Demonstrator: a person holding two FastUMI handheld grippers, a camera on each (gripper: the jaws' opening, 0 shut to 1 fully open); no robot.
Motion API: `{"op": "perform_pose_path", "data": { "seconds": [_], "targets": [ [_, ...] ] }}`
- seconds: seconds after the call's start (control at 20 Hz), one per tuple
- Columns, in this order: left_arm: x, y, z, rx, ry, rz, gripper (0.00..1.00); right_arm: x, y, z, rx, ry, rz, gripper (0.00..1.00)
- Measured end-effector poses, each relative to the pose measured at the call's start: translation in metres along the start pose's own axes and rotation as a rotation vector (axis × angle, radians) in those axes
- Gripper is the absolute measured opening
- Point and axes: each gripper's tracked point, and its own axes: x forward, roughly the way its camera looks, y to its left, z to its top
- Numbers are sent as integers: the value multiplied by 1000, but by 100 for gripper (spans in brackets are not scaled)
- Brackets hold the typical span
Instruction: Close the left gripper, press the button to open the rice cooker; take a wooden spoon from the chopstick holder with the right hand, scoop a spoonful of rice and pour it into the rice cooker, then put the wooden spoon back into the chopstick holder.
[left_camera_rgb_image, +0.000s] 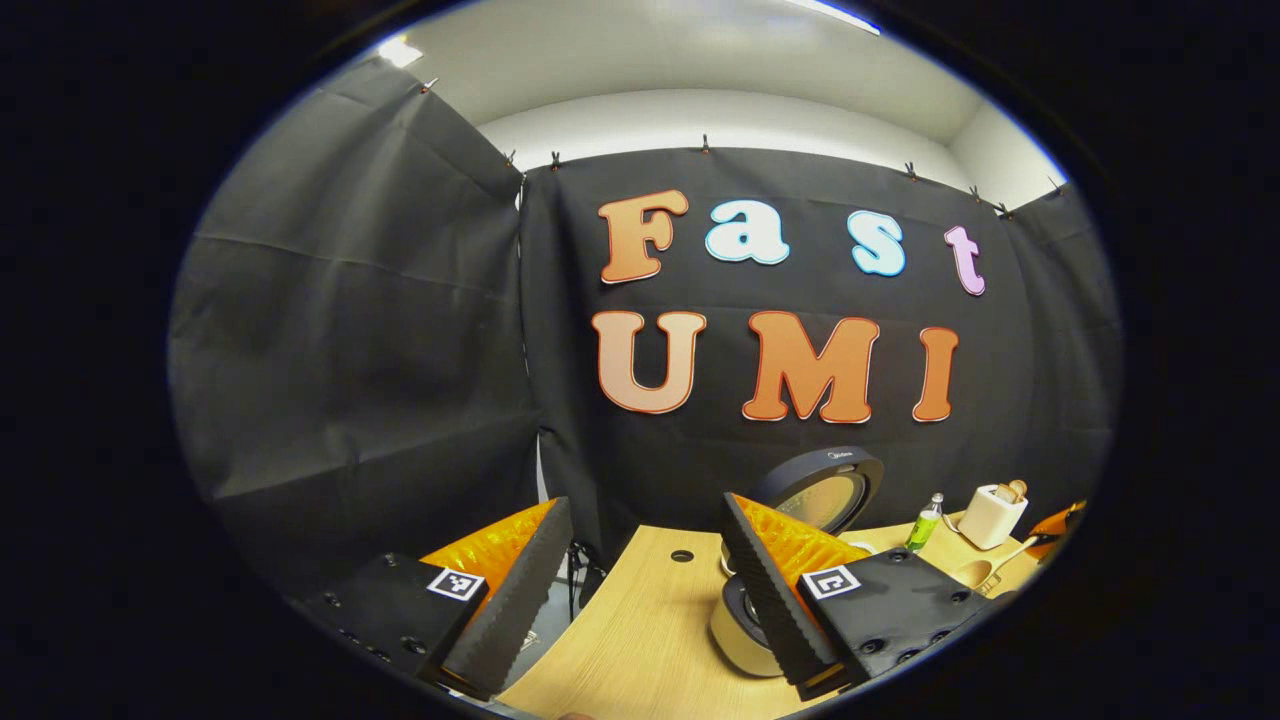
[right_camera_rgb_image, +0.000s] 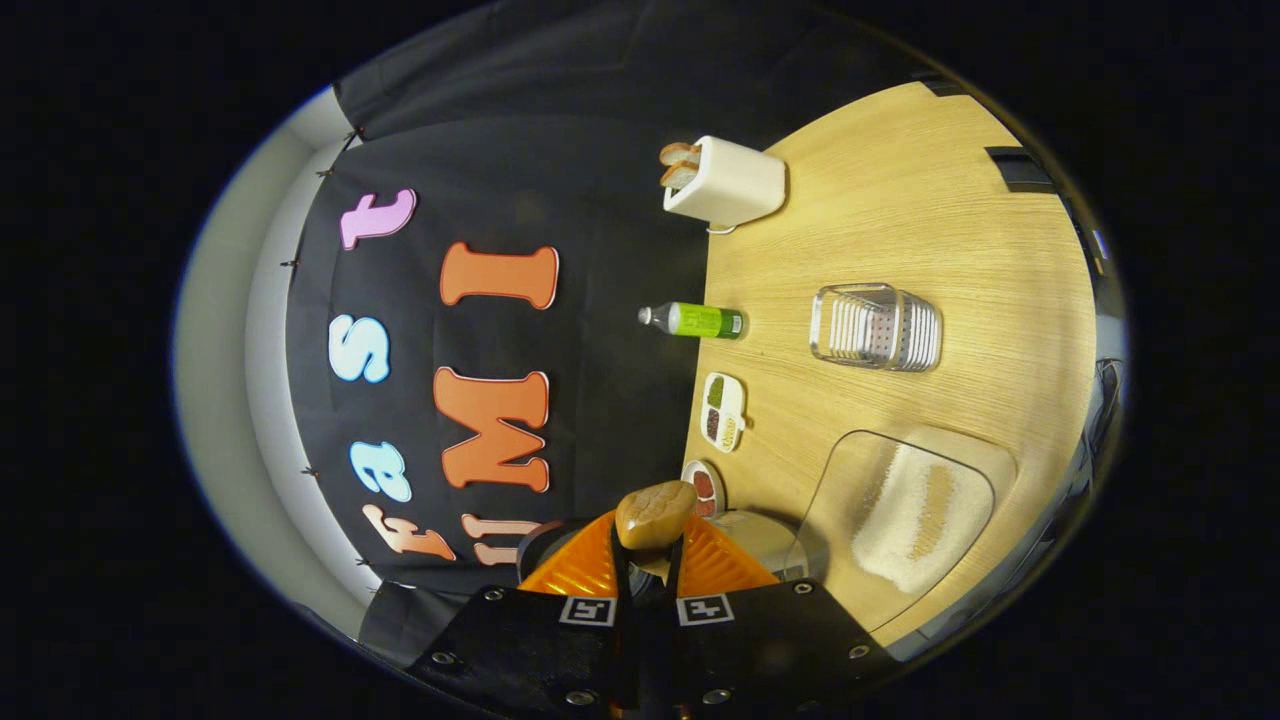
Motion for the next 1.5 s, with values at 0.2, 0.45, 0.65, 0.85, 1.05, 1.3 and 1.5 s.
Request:
{"op": "perform_pose_path", "data": {
  "seconds": [0.2,0.45,0.65,0.85,1.05,1.3,1.5],
  "targets": [
    [-4,8,-3,-7,7,10,100,19,40,-12,-14,22,47,8],
    [-9,16,-11,-8,22,21,100,49,86,-37,-67,53,97,8],
    [-8,22,-11,-4,21,30,100,76,115,-64,-139,65,120,8],
    [-8,26,-8,-5,17,37,100,96,127,-84,-219,73,123,8],
    [-7,30,-6,-4,13,42,100,106,131,-95,-316,63,111,8],
    [-7,34,-4,-2,12,46,100,109,140,-106,-403,51,119,8],
    [-6,35,-3,-7,7,43,97,109,149,-113,-520,17,118,8]
  ]
}}
